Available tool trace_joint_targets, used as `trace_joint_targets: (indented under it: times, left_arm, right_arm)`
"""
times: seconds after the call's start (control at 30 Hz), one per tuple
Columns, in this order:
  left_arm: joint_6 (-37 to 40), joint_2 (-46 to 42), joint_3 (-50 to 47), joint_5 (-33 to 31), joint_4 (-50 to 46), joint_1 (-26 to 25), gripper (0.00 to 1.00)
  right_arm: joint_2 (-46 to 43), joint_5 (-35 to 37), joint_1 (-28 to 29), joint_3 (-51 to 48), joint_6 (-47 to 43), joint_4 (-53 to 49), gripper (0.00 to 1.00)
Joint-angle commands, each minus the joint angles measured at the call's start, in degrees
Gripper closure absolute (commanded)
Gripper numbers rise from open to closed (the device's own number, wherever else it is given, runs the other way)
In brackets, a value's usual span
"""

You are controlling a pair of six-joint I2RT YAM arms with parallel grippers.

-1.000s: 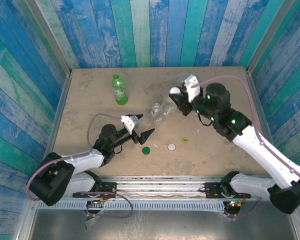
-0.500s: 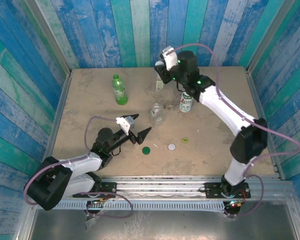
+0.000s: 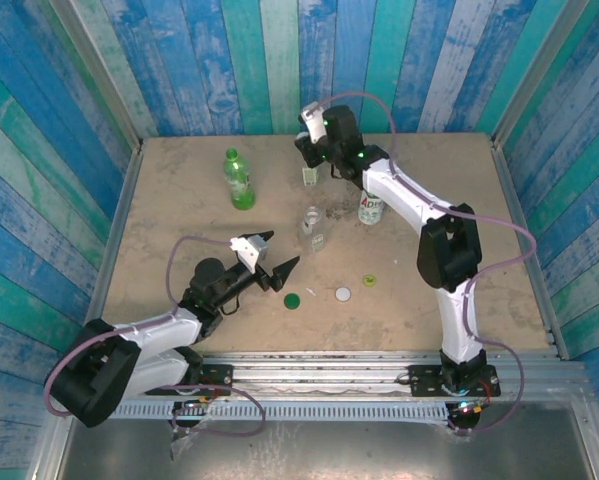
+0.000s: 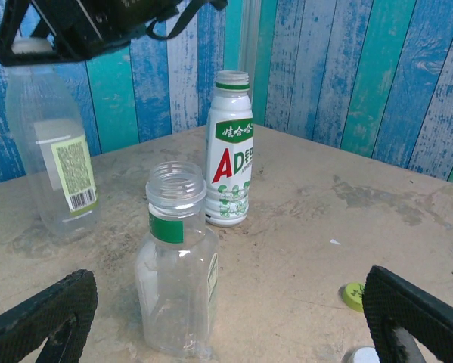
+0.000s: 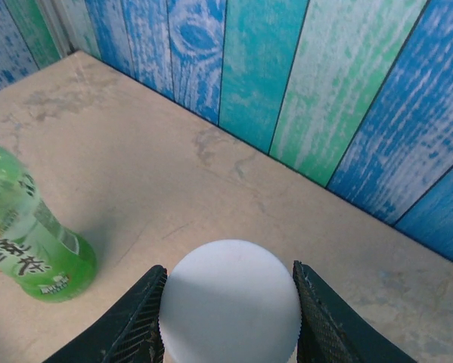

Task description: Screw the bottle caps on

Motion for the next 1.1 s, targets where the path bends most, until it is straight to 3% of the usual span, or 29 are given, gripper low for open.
trace_joint_targets:
  times: [0.0, 0.23, 0.6, 0.87, 1.07]
  left_arm:
    - [0.74, -2.11, -0.49, -0.70, -0.53, 0.26, 0.06]
    - [0.42, -1.26, -0.02, -0.55, -0.24, 0.26, 0.06]
    - [-0.28, 0.53, 0.83, 0.50, 1.21, 0.30, 0.06]
    - [0.32, 5.25, 3.53, 3.30, 3.02, 0.26, 0.06]
    - [0.07, 7.18, 6.41, 3.16, 1.87, 0.26, 0.06]
  right_arm:
    - [1.32, -0.32, -0.51, 1.09, 2.00, -0.95, 0.67]
    - [2.21, -1.69, -0.79, 0.70, 2.16, -1.73, 0.61]
    - [-6.11, -1.58, -0.79, -1.02, 0.66, -2.82, 0.29]
    - [-19.07, -0.85, -0.80, -16.42, 0.30, 2.92, 0.09]
    - [-31.41, 1.69, -0.79, -28.83, 0.99, 3.32, 0.05]
